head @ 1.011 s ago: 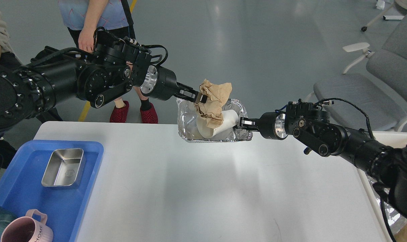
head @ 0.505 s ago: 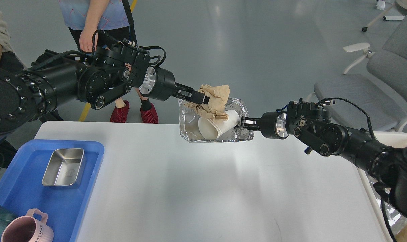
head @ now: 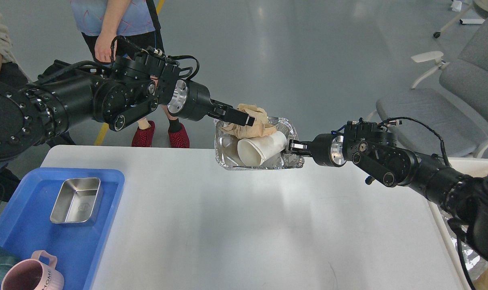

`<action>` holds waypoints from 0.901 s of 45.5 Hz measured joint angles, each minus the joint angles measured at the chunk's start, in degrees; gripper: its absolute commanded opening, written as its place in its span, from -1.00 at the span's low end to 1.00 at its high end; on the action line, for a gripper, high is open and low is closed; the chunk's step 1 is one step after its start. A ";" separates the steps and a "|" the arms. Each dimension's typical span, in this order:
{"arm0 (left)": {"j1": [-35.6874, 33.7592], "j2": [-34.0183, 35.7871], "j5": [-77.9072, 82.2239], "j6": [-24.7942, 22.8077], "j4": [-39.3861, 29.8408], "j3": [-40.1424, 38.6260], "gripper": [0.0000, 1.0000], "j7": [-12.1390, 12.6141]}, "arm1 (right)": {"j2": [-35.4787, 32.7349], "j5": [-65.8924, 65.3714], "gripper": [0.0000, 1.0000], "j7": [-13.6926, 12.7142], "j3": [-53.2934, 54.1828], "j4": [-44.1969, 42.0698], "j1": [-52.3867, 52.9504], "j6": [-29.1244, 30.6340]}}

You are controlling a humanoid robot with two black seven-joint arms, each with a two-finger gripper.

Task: Tidy desktop
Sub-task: 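Drop the paper bag into the foil tray with the left gripper, then withdraw the left gripper back over the blue tray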

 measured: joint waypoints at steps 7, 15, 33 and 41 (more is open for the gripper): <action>1.96 1.56 -1.10 0.10 4.96 -4.26 0.78 0.25 | -0.08 0.00 -1.00 0.00 0.05 -0.08 -0.04 0.00; 8.38 2.78 -5.80 0.26 12.64 -13.51 0.78 0.74 | -0.09 0.00 -1.00 0.00 0.17 -0.12 -0.21 0.00; 23.13 3.09 -23.34 2.87 28.32 -42.27 0.78 1.23 | -0.03 0.00 -1.00 0.00 0.27 -1.48 -0.99 0.00; 28.63 2.50 -26.24 3.48 28.30 -54.09 0.88 0.55 | -0.02 0.00 -1.00 0.00 0.27 -1.48 -1.18 0.00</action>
